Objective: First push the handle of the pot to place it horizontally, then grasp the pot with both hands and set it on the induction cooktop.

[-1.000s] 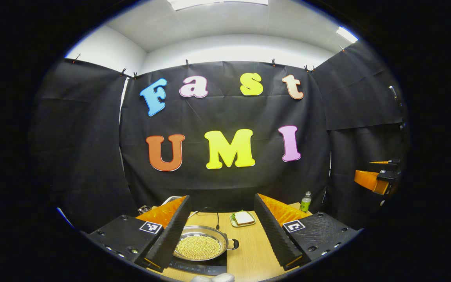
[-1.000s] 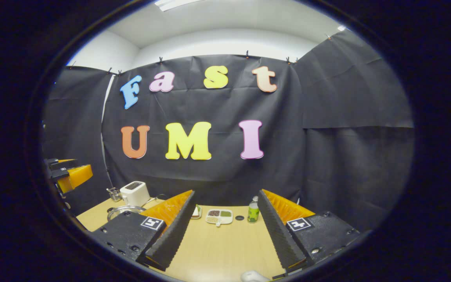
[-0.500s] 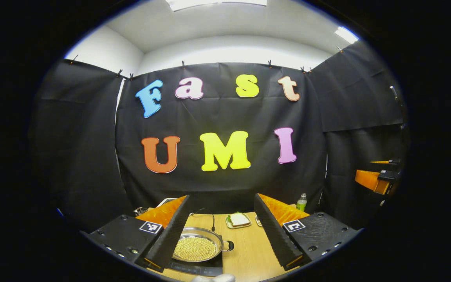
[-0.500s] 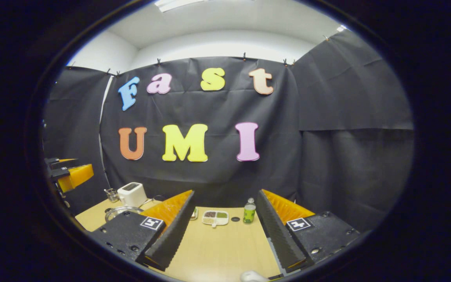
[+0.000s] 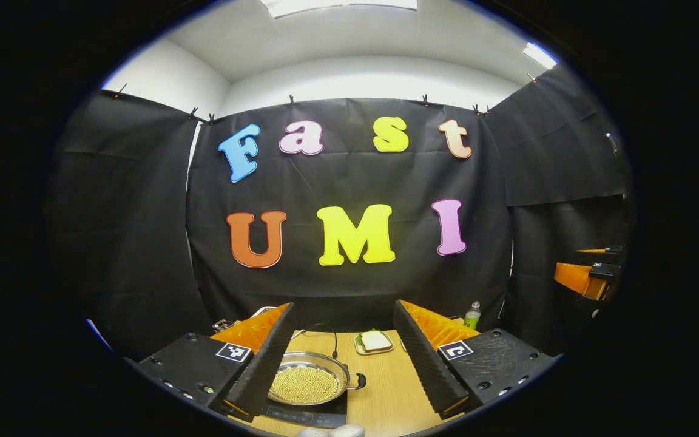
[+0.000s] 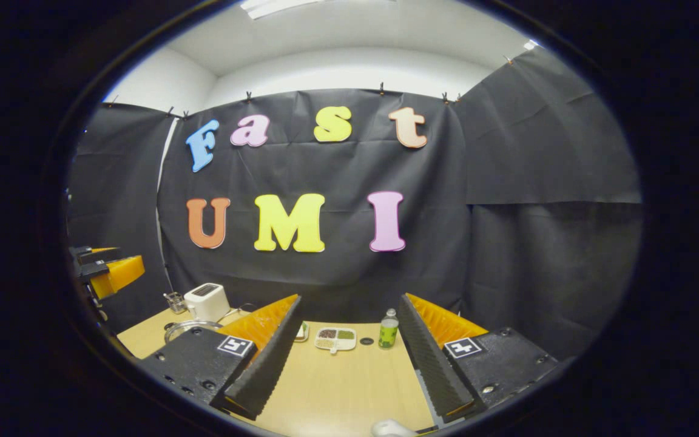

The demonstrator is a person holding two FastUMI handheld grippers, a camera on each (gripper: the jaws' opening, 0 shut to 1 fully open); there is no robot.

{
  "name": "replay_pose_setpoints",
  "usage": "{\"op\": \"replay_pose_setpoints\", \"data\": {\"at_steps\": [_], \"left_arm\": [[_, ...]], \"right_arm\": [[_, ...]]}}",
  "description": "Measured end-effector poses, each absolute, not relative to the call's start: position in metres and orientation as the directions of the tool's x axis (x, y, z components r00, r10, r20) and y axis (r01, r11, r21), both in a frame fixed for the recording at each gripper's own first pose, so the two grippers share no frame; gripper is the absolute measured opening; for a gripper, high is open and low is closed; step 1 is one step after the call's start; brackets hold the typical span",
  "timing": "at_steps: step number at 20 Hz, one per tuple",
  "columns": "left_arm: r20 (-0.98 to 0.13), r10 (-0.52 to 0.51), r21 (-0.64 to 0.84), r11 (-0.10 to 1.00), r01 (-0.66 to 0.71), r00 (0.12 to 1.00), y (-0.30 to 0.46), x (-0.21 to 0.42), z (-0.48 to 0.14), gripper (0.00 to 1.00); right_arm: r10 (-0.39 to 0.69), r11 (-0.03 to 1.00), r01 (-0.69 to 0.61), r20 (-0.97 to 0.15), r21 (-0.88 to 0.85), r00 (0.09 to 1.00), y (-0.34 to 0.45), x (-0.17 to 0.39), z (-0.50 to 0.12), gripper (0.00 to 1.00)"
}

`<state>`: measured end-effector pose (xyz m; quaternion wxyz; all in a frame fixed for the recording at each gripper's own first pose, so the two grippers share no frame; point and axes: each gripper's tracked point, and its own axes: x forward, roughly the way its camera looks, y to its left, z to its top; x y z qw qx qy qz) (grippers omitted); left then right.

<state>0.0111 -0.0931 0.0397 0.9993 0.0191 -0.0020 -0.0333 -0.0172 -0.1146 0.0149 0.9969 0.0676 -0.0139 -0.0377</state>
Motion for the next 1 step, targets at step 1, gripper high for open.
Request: {"op": "replay_pose_setpoints", "data": {"at_steps": [1], "left_arm": [[0.0, -0.068, 0.035, 0.997, 0.067, 0.998, -0.0947, 0.011, 0.038, 0.96]], "right_arm": [[-0.074, 0.988, 0.07, 0.023, 0.136, 0.997, -0.1145, -0.0178, 0.0152, 1.0]]}}
